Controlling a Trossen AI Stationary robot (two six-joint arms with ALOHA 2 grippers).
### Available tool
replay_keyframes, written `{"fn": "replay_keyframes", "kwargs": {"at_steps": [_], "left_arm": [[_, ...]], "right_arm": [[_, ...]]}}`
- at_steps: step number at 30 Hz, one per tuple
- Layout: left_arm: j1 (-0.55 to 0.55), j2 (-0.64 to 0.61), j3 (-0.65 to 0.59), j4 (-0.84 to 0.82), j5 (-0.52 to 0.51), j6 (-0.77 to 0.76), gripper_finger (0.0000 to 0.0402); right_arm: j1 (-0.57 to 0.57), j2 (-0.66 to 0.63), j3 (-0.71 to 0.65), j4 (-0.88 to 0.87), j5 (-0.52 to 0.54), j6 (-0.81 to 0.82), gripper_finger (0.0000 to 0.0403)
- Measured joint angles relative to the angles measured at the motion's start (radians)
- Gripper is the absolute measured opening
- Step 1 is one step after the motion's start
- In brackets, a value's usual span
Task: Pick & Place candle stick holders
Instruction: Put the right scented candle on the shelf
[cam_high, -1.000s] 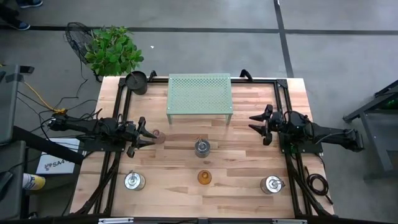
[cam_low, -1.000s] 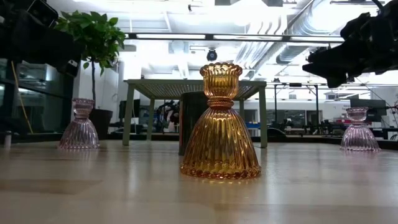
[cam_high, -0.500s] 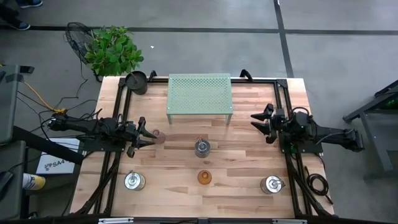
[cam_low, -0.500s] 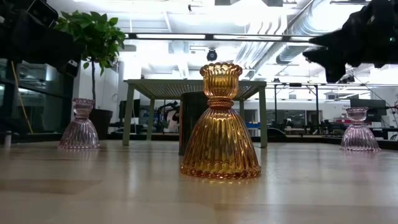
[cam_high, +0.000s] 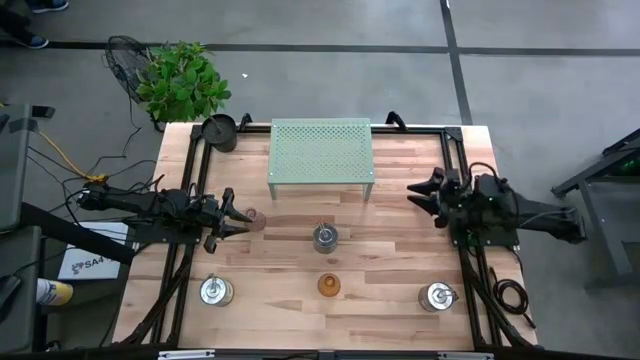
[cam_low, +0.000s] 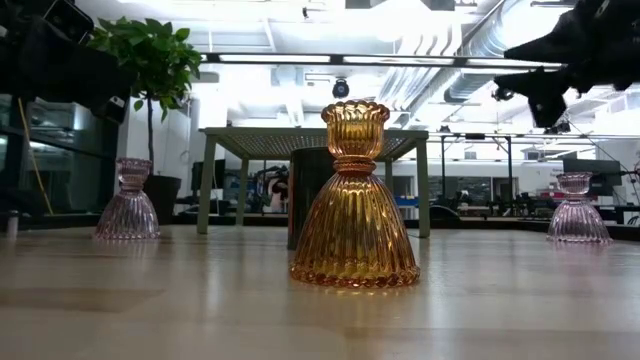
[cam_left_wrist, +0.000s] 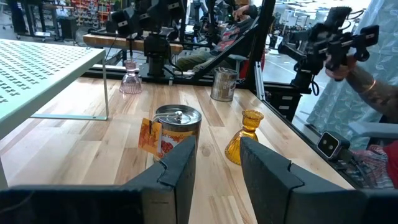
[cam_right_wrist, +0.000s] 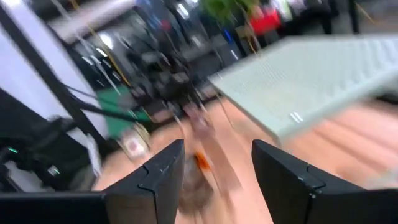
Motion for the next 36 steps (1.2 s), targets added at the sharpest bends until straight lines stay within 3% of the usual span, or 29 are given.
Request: {"fn": "replay_keyframes", "kwargs": {"at_steps": [5, 14, 20, 25, 36], "left_arm": [[0.000, 0.000, 0.000, 0.000, 0.000, 0.000, 0.0124], [0.000, 0.000, 0.000, 0.000, 0.000, 0.000, 0.0124], [0.000, 0.000, 0.000, 0.000, 0.000, 0.000, 0.0124], [0.000, 0.000, 0.000, 0.000, 0.000, 0.000, 0.0124], [0.000, 0.000, 0.000, 0.000, 0.000, 0.000, 0.0124]], "right_arm": [[0.000, 0.120, 0.214, -0.334, -0.006, 0.088, 0.0183], [0.000, 0.466, 0.577, -0.837, -0.172, 0.096, 0.0183], [0.075, 0.626, 0.751, -1.148, -0.154, 0.099, 0.0183], [0.212, 0.659, 0.778, -1.250, -0.114, 0.230, 0.0183], [0.619, 0.673, 0.669, -1.179, -0.091, 0.564, 0.0183]]}}
